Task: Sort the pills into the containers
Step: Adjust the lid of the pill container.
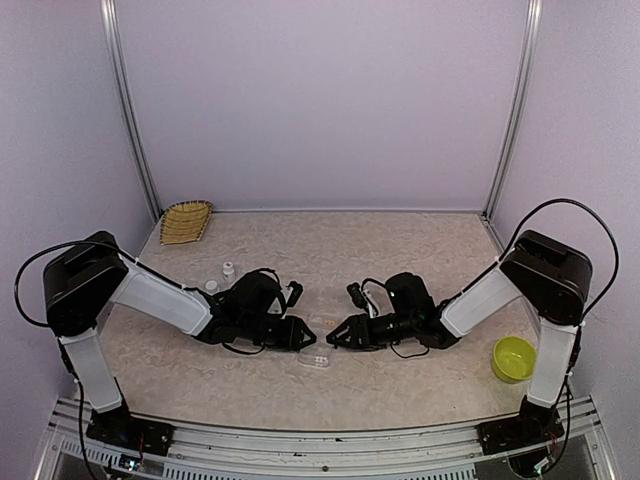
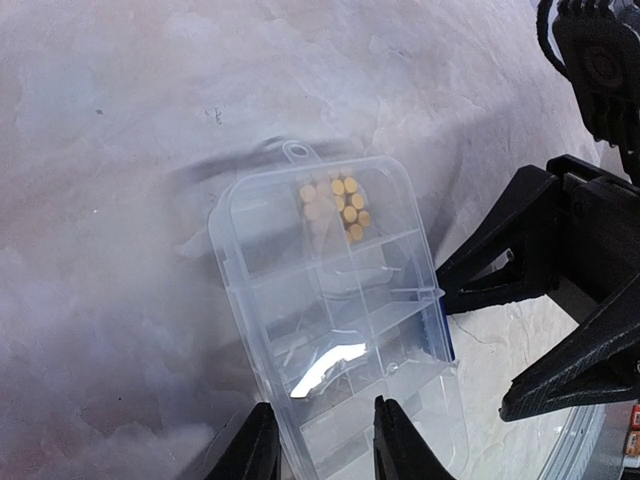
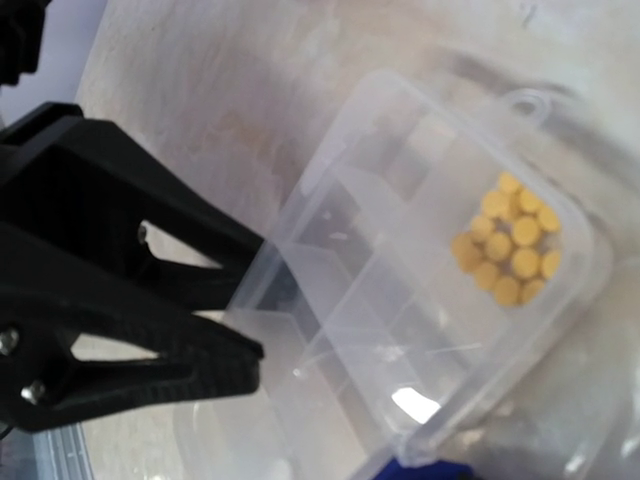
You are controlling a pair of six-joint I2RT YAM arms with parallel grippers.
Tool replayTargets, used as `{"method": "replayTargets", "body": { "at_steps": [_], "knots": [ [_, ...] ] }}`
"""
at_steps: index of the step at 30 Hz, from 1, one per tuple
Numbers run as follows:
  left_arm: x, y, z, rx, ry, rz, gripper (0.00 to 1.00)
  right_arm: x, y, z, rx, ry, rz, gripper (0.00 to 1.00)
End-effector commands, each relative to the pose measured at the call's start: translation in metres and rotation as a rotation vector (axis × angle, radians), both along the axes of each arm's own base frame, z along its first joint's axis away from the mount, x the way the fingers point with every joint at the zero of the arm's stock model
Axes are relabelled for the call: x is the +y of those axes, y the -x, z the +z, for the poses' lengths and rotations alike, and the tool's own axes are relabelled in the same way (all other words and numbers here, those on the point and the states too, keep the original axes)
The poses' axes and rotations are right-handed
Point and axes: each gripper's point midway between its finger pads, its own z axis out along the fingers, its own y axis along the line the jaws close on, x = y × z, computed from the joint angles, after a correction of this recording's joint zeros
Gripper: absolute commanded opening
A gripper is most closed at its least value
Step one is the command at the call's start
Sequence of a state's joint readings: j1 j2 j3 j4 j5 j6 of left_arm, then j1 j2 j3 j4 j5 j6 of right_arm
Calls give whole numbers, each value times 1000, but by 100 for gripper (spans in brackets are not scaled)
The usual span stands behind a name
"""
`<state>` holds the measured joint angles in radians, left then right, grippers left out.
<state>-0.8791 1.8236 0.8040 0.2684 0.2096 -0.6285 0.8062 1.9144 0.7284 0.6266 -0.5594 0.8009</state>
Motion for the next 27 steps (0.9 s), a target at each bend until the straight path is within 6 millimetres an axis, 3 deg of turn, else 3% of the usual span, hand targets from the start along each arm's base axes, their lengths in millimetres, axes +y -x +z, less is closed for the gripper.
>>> {"method": "replayTargets", "body": {
  "at_steps": [1,27],
  "knots": [
    [8,4,-17,36,-61,9,31,2,12,-9,41,23,34,57],
    [2,5,-12,34,-30,-4,31,12,16,-9,60,-3,81,57]
  ]
}}
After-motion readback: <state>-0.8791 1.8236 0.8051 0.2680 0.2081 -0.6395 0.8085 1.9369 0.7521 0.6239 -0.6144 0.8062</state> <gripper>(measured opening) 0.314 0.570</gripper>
